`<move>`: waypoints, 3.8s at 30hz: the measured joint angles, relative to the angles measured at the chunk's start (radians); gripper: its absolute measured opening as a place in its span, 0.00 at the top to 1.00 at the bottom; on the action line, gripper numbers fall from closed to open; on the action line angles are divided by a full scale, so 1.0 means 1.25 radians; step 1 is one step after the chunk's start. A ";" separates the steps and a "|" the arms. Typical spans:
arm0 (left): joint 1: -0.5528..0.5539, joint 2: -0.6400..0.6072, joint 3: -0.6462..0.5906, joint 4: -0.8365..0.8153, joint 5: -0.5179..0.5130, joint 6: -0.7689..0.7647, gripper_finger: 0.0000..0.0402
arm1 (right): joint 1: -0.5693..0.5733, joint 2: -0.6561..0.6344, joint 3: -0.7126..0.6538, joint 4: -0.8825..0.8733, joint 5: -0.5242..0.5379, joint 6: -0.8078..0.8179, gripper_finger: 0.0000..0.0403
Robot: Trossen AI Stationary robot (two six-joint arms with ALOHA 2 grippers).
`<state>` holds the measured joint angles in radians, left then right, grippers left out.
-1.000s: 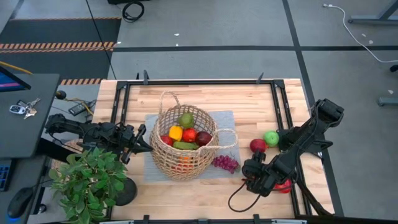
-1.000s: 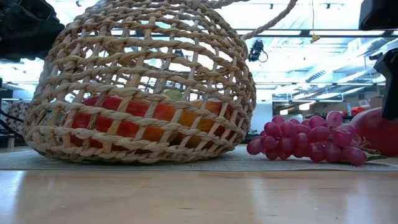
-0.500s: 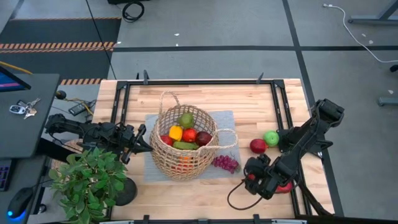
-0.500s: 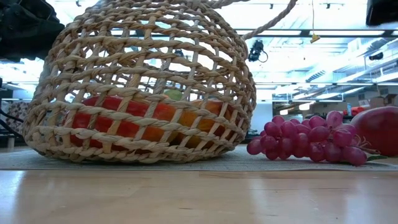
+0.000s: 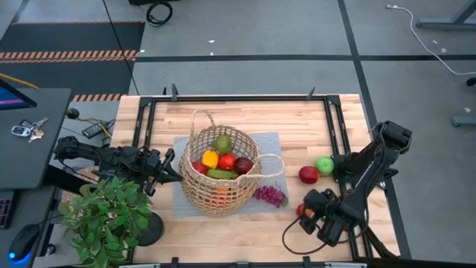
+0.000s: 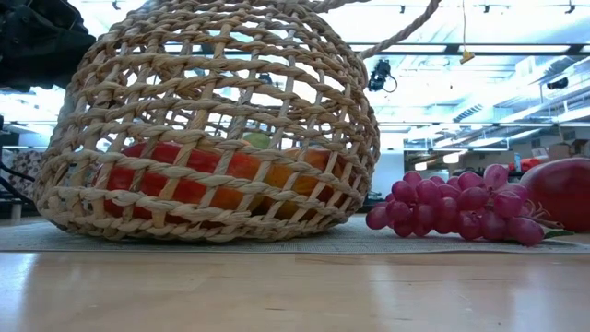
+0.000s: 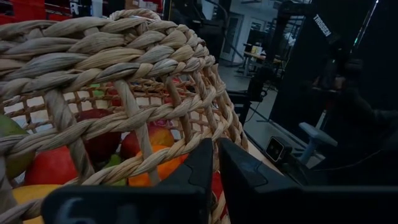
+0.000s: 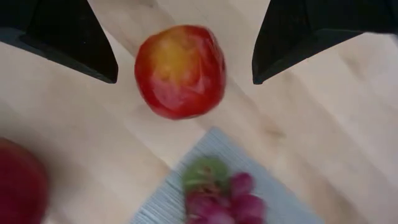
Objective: Build produce basket
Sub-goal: Put the left red apple into the basket
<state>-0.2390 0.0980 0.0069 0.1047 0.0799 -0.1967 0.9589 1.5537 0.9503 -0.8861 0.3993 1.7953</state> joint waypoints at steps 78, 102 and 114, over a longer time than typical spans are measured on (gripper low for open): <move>0.000 0.000 0.000 0.001 0.000 0.000 0.91 | -0.302 0.117 0.393 0.820 0.706 -2.418 0.31; 0.000 0.000 0.000 0.001 0.000 0.000 0.93 | -0.414 0.117 0.393 0.774 0.653 -1.868 0.31; 0.000 0.000 0.000 0.001 0.000 0.000 0.92 | -0.529 0.117 0.393 0.770 0.559 -1.465 0.31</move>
<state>-0.2390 0.0980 0.0069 0.1059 0.0799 -0.1970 0.2978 1.7000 1.4410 0.0764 1.0977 -0.0364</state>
